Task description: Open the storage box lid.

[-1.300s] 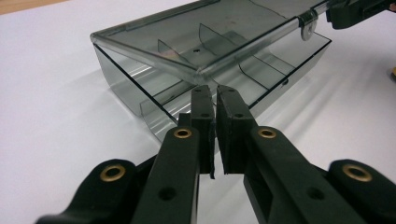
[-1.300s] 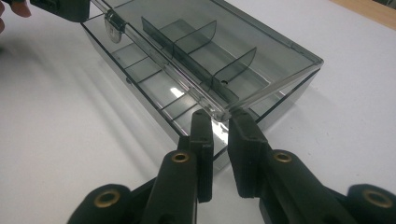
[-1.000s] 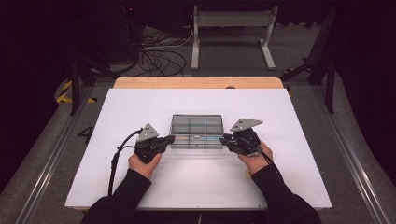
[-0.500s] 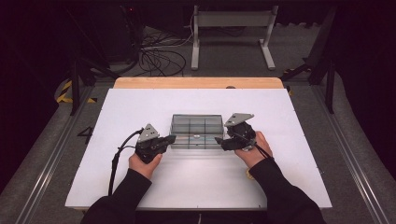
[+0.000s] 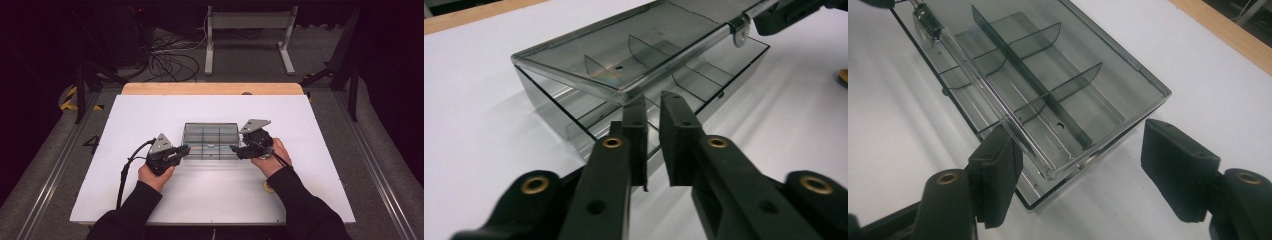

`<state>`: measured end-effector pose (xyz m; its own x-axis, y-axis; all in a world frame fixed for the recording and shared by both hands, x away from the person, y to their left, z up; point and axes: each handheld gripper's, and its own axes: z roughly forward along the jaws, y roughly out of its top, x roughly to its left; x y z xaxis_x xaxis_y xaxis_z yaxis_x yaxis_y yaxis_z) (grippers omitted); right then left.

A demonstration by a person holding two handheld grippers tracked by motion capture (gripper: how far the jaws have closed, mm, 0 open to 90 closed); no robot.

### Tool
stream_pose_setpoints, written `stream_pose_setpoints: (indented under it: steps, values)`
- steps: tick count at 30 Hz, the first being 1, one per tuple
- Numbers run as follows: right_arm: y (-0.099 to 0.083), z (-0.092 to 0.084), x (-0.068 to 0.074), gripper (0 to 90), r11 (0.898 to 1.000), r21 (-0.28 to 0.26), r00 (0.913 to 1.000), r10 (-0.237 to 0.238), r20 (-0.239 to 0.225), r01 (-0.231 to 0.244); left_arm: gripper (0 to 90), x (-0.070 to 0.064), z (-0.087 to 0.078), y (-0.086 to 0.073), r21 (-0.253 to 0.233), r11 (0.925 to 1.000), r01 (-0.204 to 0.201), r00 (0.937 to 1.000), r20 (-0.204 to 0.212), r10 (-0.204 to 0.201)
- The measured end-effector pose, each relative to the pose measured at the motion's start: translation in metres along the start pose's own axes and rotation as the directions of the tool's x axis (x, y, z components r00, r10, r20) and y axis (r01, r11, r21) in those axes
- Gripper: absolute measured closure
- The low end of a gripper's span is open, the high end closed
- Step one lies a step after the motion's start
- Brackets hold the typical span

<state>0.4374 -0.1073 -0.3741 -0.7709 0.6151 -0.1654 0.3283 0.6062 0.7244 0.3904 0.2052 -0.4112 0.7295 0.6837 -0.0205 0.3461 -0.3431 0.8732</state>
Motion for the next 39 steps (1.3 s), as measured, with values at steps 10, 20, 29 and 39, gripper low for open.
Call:
stream_pose_setpoints:
  steps: [10,20,29,39]
  values:
    - [0.0,-0.001,-0.004,34.6,1.0,-0.013,0.9996,0.013,-0.023,-0.014,56.1,-0.009,0.012,-0.003,0.046,0.9964,-0.071,0.9964,0.05,0.069]
    - [0.0,-0.002,-0.008,34.9,0.999,-0.018,0.9992,0.026,-0.03,-0.026,55.3,-0.006,0.011,-0.002,0.055,0.9978,-0.038,0.9969,0.071,0.034]
    - [0.006,-0.005,-0.011,36.1,0.999,-0.036,0.9995,0.023,-0.02,-0.023,54.6,-0.006,0.011,-0.003,0.055,0.9979,-0.034,0.9962,0.082,0.03]
    - [0.021,-0.008,-0.016,38.5,0.999,-0.041,0.9999,-0.011,-0.007,0.01,54.4,-0.005,0.01,-0.003,0.06,0.9973,-0.042,0.9961,0.08,0.037]
